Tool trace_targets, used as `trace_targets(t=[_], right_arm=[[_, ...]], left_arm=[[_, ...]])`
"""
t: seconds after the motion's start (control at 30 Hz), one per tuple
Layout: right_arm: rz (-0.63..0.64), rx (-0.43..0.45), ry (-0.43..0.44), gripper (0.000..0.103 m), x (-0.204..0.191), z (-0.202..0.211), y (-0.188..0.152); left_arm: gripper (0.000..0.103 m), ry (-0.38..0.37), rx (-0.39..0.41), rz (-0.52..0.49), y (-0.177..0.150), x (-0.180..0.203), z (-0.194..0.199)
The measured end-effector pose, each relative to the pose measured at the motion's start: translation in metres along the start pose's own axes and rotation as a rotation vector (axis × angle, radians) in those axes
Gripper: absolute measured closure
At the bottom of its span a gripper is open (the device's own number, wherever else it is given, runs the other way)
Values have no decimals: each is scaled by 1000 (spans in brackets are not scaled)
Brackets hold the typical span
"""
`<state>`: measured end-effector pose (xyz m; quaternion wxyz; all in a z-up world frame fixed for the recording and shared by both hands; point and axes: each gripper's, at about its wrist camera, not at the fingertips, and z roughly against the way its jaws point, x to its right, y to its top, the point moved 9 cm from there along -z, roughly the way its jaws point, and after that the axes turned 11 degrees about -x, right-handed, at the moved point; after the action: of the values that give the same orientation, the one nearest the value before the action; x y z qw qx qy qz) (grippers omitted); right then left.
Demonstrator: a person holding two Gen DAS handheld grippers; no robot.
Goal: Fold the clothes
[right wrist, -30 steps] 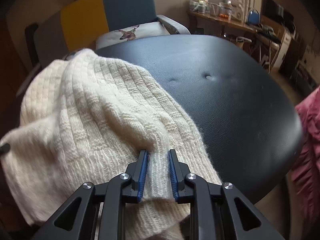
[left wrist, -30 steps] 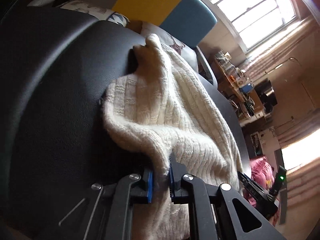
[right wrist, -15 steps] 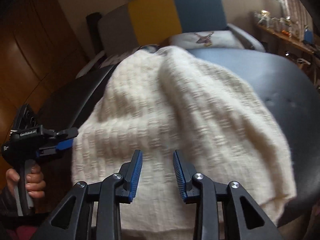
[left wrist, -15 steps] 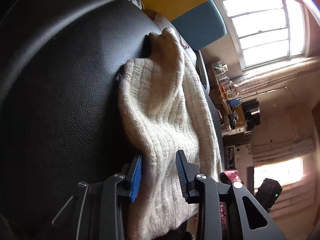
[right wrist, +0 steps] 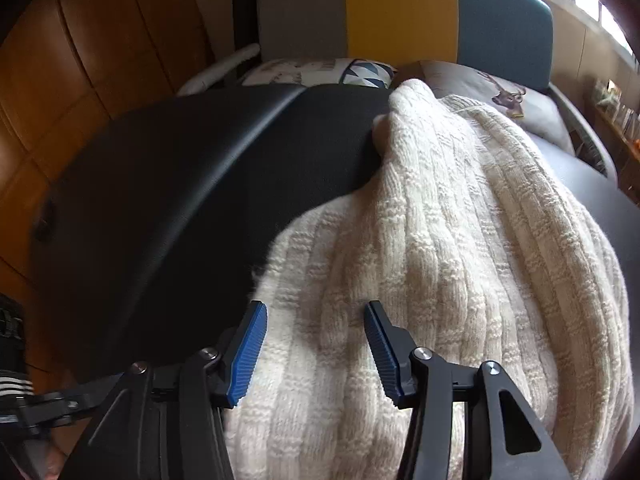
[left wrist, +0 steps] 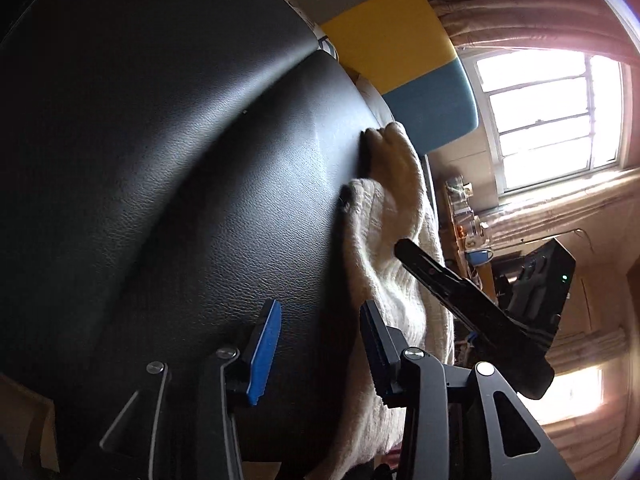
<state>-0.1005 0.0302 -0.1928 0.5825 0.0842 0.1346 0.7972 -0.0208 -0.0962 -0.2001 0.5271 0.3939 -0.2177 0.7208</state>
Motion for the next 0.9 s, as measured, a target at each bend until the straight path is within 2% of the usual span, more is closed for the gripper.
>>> trace_targets(t=[0.1, 0.27, 0.47, 0.63, 0.7, 0.77, 0.83, 0.9], right_arm=[[16, 32, -43, 40, 1, -9, -4], [-2, 54, 46, 32, 8, -12, -7], [8, 122, 43, 28, 9, -12, -10], [29, 69, 17, 29, 3, -10, -10], [21, 56, 27, 35, 6, -8, -8], [9, 50, 40, 67, 9, -5, -6], [-40, 42, 98, 88, 22, -1, 0], [-127, 73, 151, 90, 46, 12, 4]], left_arm=[[60, -7, 8, 16, 2, -6, 1], [57, -24, -5, 36, 4, -10, -6], [52, -37, -12, 35, 3, -5, -11], [50, -33, -25, 40, 0, -2, -13], [49, -29, -31, 38, -2, 0, -14], [48, -25, -37, 38, -4, 1, -15], [47, -19, -42, 33, -6, 2, -16], [46, -8, -44, 24, -6, 4, -17]])
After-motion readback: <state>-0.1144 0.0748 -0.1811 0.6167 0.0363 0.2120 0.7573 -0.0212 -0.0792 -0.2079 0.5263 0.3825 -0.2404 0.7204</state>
